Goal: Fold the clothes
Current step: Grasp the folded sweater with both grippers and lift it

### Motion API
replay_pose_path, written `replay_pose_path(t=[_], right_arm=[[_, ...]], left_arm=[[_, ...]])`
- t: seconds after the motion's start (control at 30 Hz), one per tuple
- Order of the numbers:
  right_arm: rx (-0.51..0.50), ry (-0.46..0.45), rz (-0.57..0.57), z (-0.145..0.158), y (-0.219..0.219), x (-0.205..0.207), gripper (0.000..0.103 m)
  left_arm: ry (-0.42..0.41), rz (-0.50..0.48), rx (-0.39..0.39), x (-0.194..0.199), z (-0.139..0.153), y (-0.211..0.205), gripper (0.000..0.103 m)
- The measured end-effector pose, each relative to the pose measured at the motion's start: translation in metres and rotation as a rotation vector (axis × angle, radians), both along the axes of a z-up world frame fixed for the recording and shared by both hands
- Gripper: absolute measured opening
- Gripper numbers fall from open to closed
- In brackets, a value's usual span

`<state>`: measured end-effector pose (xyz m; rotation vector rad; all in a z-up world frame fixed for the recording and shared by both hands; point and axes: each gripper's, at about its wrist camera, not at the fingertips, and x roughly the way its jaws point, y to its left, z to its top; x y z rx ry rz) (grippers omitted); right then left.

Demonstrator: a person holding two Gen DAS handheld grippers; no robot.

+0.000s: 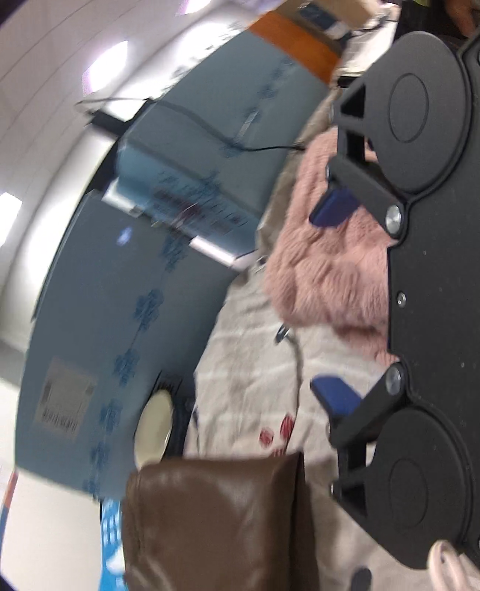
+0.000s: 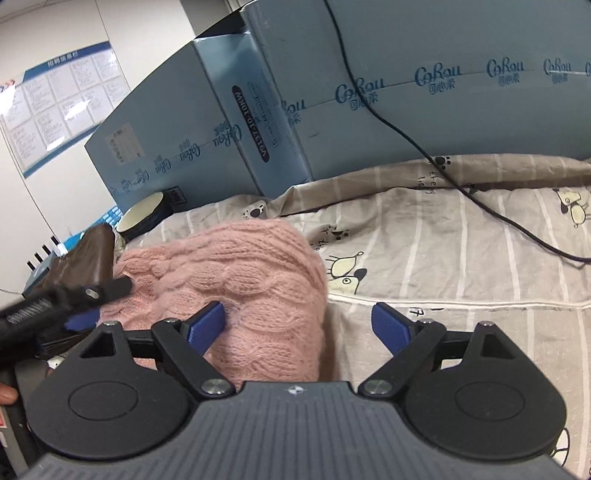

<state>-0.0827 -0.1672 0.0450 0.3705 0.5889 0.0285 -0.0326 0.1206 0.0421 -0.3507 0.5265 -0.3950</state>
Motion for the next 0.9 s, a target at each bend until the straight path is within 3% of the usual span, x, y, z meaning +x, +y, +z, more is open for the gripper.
replay_pose_path(t=[0.07,0.27,0.47,0.5,0.57,0.73,0.9], right_arm=[[0.000,0.010,0.000,0.000,0.004,0.003,0.085],[0.010,0.043,-0.008,-0.003,0.012,0.015,0.083],[0.027,0.069,-0.008,-0.011,0.018,0.027,0.073],[0.038,0.072,-0.007,-0.013,0.020,0.029,0.071],[0.062,0.068,-0.022,-0.016,0.024,0.032,0.065],[0.050,0.050,-0.043,-0.007,0.038,0.031,0.050],[0.001,-0.022,0.017,0.028,0.063,0.022,0.045]], left_arm=[[0.019,0.000,0.020,-0.002,-0.002,-0.001,0.103],[0.166,-0.082,0.018,0.016,-0.027,-0.015,0.103],[0.165,-0.081,-0.030,0.024,-0.040,-0.027,0.100],[0.155,-0.084,-0.028,0.024,-0.041,-0.029,0.096],[0.134,-0.096,-0.022,0.023,-0.042,-0.032,0.073],[0.087,-0.125,-0.039,0.019,-0.038,-0.031,0.047],[0.005,-0.092,-0.096,0.004,-0.016,-0.011,0.041]])
